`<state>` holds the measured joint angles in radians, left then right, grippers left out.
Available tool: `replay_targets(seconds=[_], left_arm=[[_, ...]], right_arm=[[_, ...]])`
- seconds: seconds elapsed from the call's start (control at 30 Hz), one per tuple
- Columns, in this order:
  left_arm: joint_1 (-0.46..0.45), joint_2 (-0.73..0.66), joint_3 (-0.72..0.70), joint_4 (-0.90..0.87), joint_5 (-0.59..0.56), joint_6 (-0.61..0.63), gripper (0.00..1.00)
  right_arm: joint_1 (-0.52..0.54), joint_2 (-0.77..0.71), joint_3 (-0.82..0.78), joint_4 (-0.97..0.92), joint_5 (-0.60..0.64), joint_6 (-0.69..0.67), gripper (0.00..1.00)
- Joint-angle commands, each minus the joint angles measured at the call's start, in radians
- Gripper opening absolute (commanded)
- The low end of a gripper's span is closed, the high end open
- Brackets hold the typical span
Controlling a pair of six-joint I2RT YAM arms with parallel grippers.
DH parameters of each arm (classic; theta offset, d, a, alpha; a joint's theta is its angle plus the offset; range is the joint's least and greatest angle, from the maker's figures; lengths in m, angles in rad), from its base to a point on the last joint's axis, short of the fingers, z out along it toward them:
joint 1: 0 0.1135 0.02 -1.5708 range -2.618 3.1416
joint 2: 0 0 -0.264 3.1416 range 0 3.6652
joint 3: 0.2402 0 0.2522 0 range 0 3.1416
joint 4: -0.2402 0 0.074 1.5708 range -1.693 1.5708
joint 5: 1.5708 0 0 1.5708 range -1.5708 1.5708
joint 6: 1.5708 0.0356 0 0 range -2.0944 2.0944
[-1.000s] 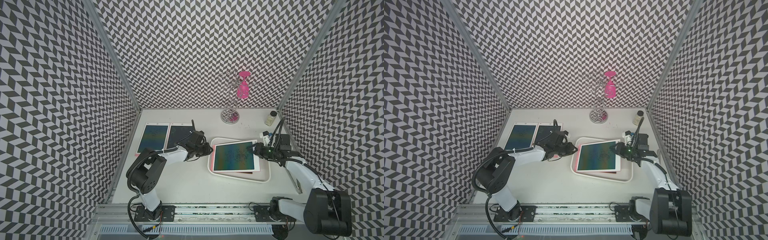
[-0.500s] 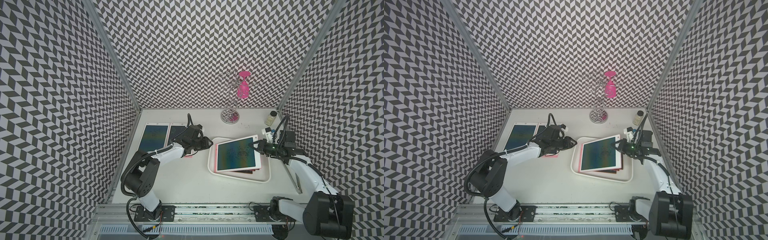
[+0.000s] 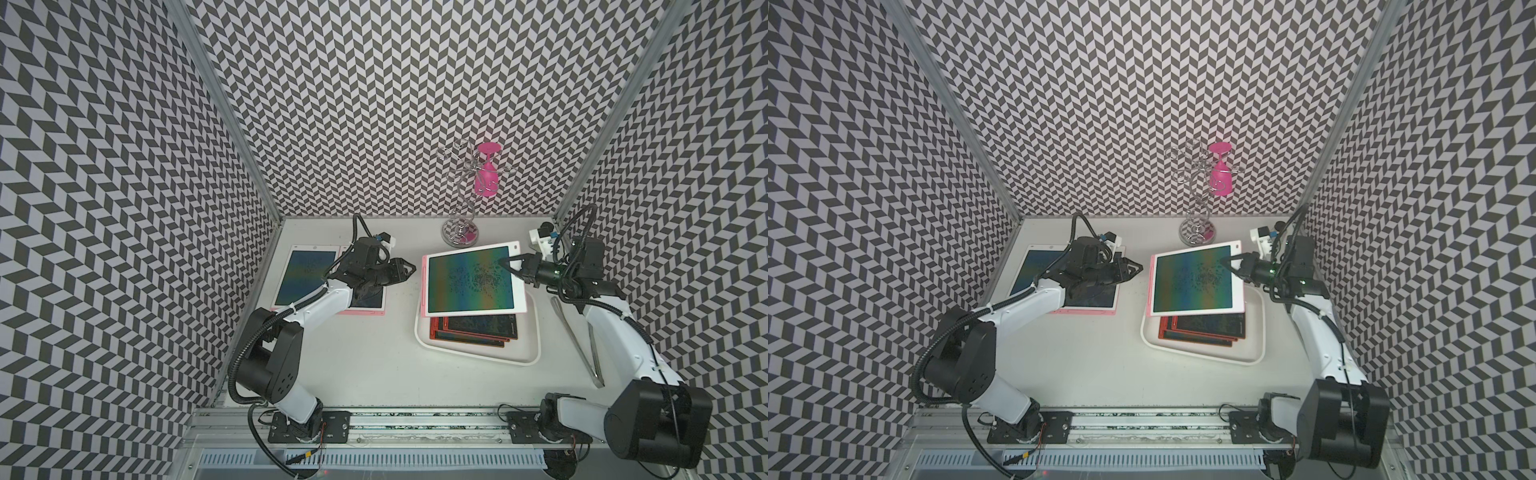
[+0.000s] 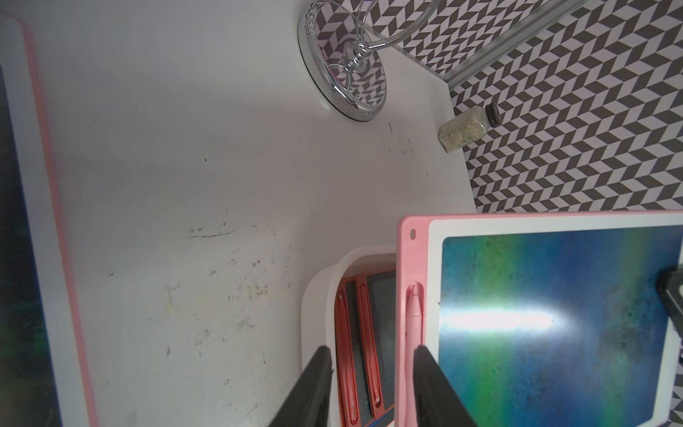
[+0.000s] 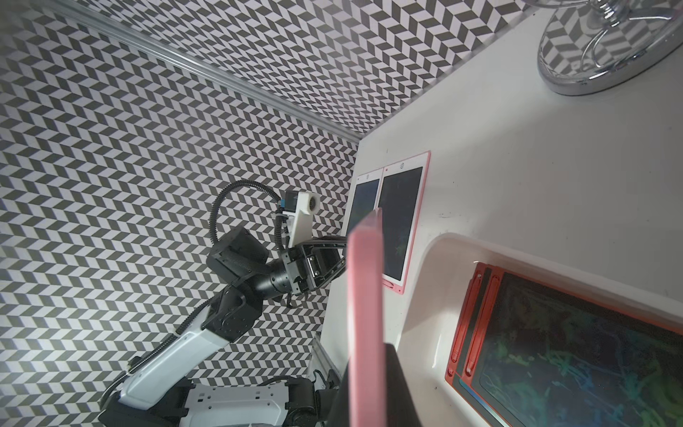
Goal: Take out the writing tablet from the storage box
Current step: Adjust the storage box at the center of the board.
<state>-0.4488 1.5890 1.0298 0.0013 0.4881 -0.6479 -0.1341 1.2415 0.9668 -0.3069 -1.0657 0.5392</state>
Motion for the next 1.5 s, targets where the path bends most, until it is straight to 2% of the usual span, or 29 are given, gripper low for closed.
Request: replay_targets(seconds=[0.0,0.47,0.87,1.23,1.37,1.47], left_arm=[[0.01,-0.031,-0.032,0.08,0.066,-0.004,0.41],[0.032,0.035,-0.097,0.28,0.219,-0.066,0.44],[0.027,0.074,-0.111,0.411,0.303,-0.115,0.46],[0.009,0.113,-0.08,0.444,0.369,-0.12,0.47],[0.008,0.125,-0.08,0.47,0.395,-0.138,0.43],[0.008,0.129,-0.082,0.513,0.421,-0.162,0.32]], right_arm=[[-0.004,0.021,0.024,0.095,-0.061,0.047,0.0],[0.005,0.074,0.003,0.23,-0.122,0.152,0.0],[0.008,0.111,-0.024,0.338,-0.132,0.22,0.0],[0.014,0.124,-0.043,0.4,-0.13,0.262,0.0],[0.014,0.135,-0.045,0.409,-0.135,0.265,0.0],[0.014,0.147,-0.056,0.435,-0.14,0.283,0.0]])
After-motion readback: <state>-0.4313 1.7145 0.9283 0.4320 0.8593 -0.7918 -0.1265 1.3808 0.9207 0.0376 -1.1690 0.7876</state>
